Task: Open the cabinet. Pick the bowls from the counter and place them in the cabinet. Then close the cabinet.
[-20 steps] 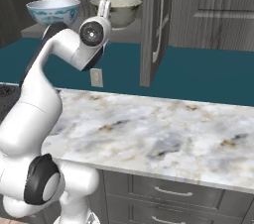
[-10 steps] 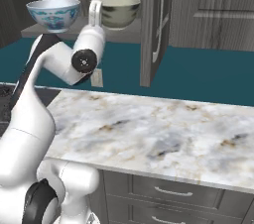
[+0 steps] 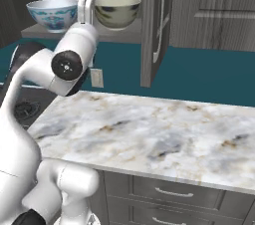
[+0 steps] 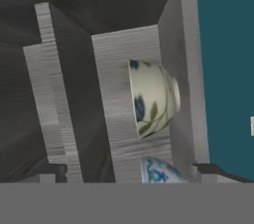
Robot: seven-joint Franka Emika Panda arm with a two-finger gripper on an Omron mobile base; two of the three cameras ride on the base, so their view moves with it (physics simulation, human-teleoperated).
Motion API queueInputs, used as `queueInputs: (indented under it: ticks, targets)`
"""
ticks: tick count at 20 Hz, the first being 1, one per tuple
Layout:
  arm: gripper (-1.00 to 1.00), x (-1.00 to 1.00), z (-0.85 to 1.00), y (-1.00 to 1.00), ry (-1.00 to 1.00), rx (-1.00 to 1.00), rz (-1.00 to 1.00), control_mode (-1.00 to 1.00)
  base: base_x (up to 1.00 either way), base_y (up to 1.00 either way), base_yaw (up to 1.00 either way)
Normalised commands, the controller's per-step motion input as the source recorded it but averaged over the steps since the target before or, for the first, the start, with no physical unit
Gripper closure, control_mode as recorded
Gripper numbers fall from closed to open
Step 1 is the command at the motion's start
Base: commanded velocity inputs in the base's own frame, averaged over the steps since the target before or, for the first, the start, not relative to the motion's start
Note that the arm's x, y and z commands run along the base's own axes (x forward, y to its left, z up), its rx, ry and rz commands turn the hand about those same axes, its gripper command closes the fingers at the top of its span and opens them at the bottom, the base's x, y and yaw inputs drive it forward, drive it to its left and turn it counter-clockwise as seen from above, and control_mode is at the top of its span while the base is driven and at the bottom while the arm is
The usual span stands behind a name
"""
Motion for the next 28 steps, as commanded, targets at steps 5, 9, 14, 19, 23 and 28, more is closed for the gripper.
queueInputs:
  ticks: [5, 9, 14, 19, 23, 28]
  targets:
    - [-1.00, -1.00, 0.09, -0.20, 0.09, -0.01, -0.05, -1.00, 0.00, 0.00, 0.00]
    - [-1.00, -1.00, 0.00, -0.35, -0.08, 0.00, -0.13, -1.00, 0.00, 0.00, 0.00]
    - [-1.00, -1.00, 0.00, -0.49, -0.09, 0.00, -0.16, -1.00, 0.00, 0.00, 0.00]
    - [-1.00, -1.00, 0.02, -0.50, 0.00, 0.00, -0.16, -1.00, 0.00, 0.00, 0.00]
    - [-1.00, -0.83, 0.00, -0.63, 0.14, 0.00, -0.13, -1.00, 0.00, 0.00, 0.00]
    - [-1.00, -0.12, 0.00, -0.43, 0.14, 0.00, -0.01, -1.00, 0.00, 0.00, 0.00]
